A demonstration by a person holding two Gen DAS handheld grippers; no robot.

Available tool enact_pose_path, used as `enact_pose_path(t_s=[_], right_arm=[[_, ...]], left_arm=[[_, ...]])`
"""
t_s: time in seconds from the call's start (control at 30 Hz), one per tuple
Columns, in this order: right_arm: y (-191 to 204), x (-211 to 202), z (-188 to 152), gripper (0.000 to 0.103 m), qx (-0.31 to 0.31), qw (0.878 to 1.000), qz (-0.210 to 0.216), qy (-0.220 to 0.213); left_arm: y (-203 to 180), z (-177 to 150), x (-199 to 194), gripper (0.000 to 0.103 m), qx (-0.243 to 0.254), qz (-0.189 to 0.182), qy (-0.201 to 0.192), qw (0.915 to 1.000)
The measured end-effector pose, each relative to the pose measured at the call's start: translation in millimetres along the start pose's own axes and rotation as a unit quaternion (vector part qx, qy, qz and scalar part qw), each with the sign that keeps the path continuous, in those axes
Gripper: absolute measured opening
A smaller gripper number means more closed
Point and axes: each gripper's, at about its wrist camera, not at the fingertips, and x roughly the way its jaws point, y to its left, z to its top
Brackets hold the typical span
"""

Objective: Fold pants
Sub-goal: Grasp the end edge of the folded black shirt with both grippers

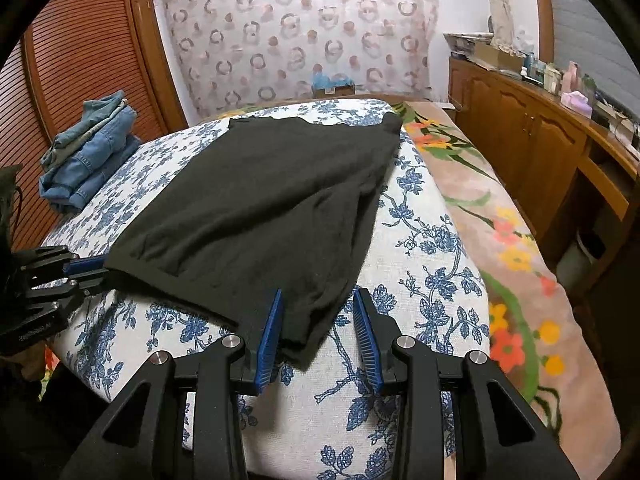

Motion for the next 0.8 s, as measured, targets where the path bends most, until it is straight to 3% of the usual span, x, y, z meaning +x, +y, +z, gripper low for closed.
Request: enact_pose_path(t_s=[0.1,0.27,0.4,0.63,0.8], right_arm=[[-2,0,1,0.037,0.001,1.0,0.001,0.0],[-4,-3,1,0.037,0.007,1.0,0.006,-0.008],[-2,-4,1,0.037,0.005,1.0,0.011,-0.011],[-1,0,-1,0.037,0.003,1.0,0.006,-0.006],[-1,0,-1,0.037,0.008,1.0,0.006,-0.004]], left_arm=[[4,3,-13,0.025,-0.008,0.003,-0.014,0.9999],[12,12,-31,0.053,-0.016,0.023,-0.048,0.9984],[14,22,-25,0.053,-0.018,0.031,-0.049,0.9982],[14,18,13,0.053,-0.025,0.033,0.005,0.9991],[13,12,20,0.053,-0.026,0.026,0.019,0.9992]])
